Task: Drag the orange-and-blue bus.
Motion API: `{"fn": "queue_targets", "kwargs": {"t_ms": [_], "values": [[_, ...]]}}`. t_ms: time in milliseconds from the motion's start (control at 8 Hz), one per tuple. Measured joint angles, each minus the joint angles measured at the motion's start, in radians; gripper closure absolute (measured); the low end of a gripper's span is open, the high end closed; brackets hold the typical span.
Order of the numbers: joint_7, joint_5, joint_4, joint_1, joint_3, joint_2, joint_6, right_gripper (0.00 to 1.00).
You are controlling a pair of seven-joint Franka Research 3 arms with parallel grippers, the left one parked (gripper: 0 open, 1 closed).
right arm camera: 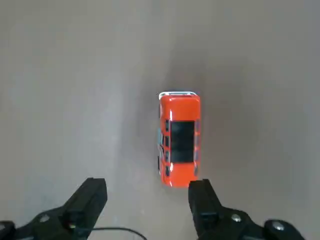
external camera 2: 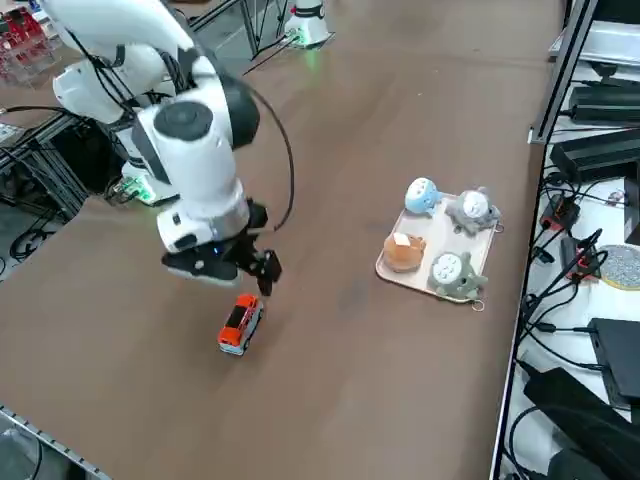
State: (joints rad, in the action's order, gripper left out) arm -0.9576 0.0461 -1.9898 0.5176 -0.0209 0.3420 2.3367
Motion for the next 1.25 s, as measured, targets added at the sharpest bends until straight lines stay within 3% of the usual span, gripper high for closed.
{"fn": "queue_targets", "kwargs": {"t_ms": [250,1250], "values": [[-0.008,0.0,-0.097,0.02,0.0,0.025,0.154,0.0],[-0.012,0.0,-0.123,0.055,-0.001,0.066,0.224,0.0]]}}
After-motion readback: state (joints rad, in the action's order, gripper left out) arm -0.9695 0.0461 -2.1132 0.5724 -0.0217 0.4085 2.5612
